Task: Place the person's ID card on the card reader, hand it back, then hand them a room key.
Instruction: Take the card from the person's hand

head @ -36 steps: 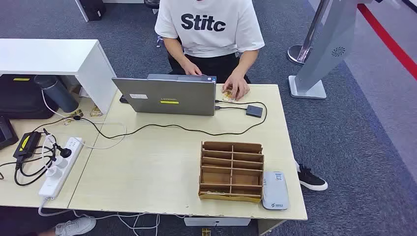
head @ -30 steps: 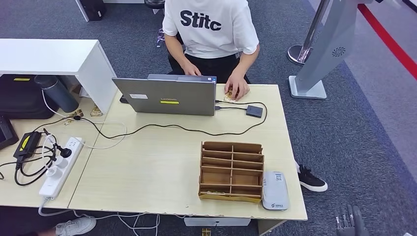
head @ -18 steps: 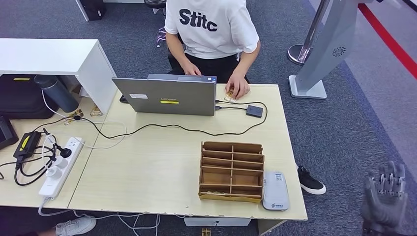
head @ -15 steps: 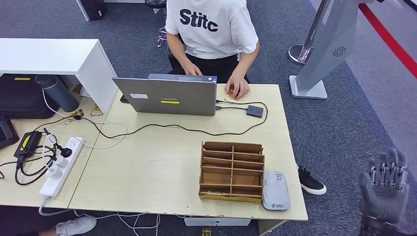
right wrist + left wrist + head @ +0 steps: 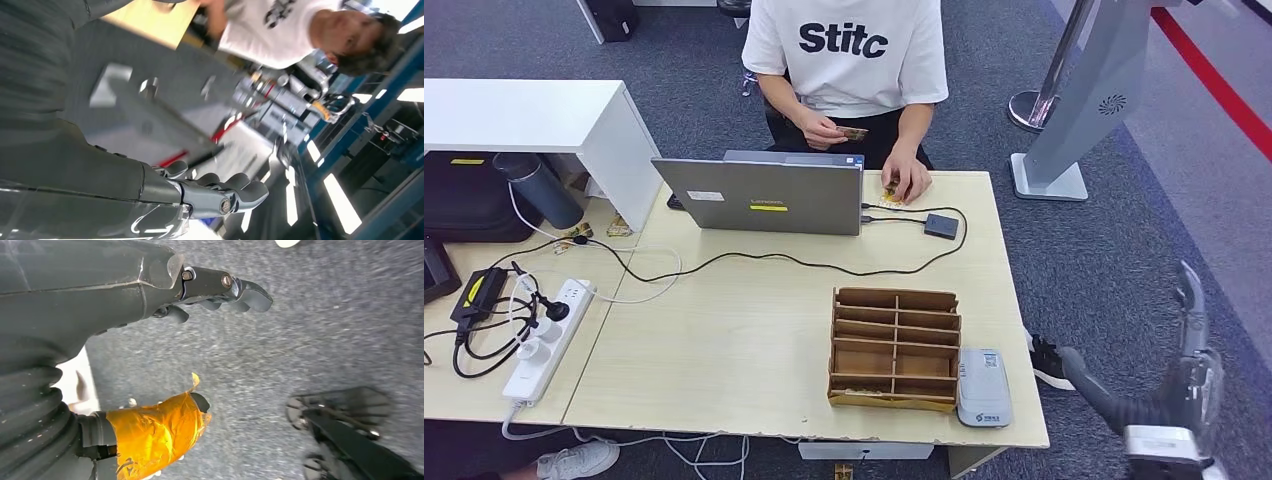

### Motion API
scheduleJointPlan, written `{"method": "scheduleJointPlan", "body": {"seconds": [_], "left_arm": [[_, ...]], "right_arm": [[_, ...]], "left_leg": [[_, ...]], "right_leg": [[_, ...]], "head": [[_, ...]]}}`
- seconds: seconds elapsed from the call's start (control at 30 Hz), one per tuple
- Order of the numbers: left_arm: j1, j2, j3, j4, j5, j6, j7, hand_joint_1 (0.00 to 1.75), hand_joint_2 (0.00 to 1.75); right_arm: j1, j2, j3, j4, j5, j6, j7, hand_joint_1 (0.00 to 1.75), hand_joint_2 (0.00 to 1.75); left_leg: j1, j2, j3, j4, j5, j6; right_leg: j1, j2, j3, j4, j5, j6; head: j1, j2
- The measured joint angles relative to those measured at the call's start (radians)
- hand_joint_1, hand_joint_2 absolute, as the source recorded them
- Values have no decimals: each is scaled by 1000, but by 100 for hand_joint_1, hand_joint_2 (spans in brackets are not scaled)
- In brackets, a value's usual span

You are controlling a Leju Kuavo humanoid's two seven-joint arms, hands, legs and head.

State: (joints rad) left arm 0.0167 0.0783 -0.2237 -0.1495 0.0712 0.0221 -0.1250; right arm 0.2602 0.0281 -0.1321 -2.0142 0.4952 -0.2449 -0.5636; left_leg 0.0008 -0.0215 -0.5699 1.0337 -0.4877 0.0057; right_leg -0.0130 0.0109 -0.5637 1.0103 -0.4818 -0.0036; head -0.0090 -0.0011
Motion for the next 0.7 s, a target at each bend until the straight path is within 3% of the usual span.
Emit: {"method": "scheduleJointPlan", "body": {"seconds": [0.13,0.33,0.7], "left_arm": [[-5,2,-25,0,-15,23,75,0,175],[-13,9,-62,0,-34,37,124,0,175],[-15,15,-84,0,-42,35,140,0,175]], "right_arm": [[-5,-57,155,3,187,-154,79,0,175],[-70,-110,332,52,286,-222,148,0,175],[-120,-146,416,96,292,-224,168,0,175]], "left_leg": [[0,0,0,0,0,0],[0,-1,1,0,1,0],[0,0,-1,0,1,-1]], "right_leg": [[0,0,0,0,0,0],[0,0,0,0,0,0],[0,0,0,0,0,0]], "head": [[0,0],[0,0],[0,0]]}}
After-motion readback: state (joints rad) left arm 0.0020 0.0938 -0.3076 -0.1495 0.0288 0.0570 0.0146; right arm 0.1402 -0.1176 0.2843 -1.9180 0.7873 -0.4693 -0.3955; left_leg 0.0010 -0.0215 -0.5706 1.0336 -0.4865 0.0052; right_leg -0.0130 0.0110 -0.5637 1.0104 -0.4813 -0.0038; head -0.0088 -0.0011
